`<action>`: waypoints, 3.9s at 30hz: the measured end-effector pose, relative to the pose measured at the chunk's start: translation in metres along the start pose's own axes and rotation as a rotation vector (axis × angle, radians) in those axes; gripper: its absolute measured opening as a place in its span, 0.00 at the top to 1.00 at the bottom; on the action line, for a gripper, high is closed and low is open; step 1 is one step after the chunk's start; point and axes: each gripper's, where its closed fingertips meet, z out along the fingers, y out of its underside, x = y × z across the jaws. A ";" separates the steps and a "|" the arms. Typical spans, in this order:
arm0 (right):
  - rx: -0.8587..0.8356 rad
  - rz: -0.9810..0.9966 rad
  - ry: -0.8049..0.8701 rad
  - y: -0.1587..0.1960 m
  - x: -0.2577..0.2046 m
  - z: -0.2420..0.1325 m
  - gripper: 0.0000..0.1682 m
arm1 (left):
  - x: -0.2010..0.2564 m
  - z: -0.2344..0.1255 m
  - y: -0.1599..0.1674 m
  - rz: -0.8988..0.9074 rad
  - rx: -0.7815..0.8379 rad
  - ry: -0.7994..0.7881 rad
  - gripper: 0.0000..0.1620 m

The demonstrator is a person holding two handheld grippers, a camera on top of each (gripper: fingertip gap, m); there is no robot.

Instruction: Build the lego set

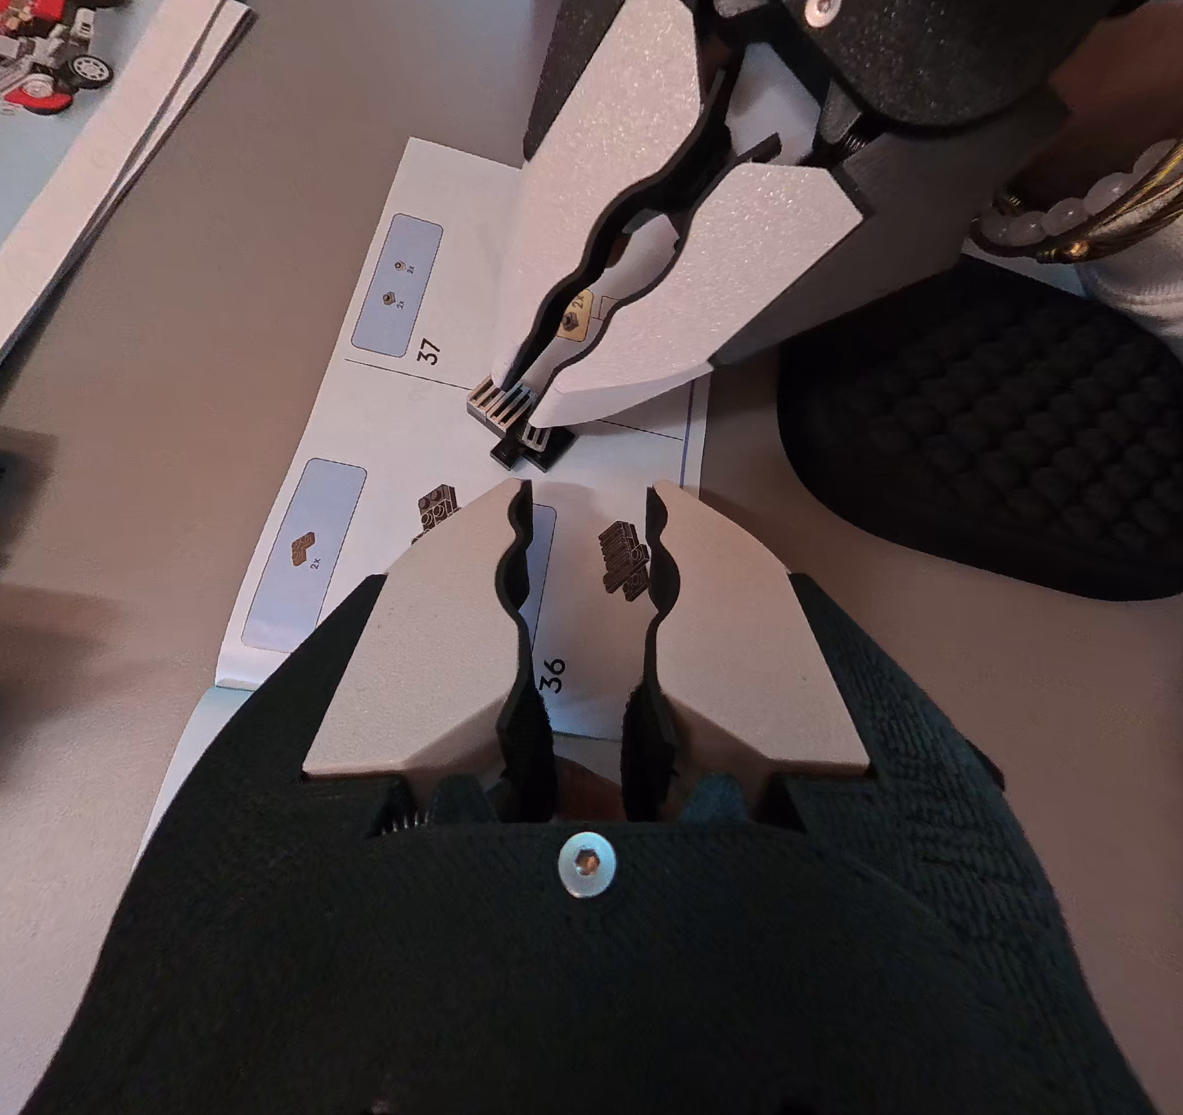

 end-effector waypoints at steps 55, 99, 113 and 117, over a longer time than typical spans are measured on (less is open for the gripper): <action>0.011 -0.044 -0.177 0.001 0.000 -0.006 0.98 | -0.017 0.018 -0.003 0.089 -0.024 0.001 0.79; 0.024 -0.105 -0.025 -0.002 0.005 0.008 1.00 | -0.017 0.018 -0.003 0.083 -0.018 -0.005 0.82; 0.097 -0.019 -0.131 0.001 0.001 -0.005 0.93 | -0.016 0.017 -0.002 0.088 -0.015 -0.003 0.82; 0.066 -0.016 -0.131 0.002 0.000 0.002 0.92 | -0.016 0.017 -0.002 0.090 -0.014 -0.004 0.82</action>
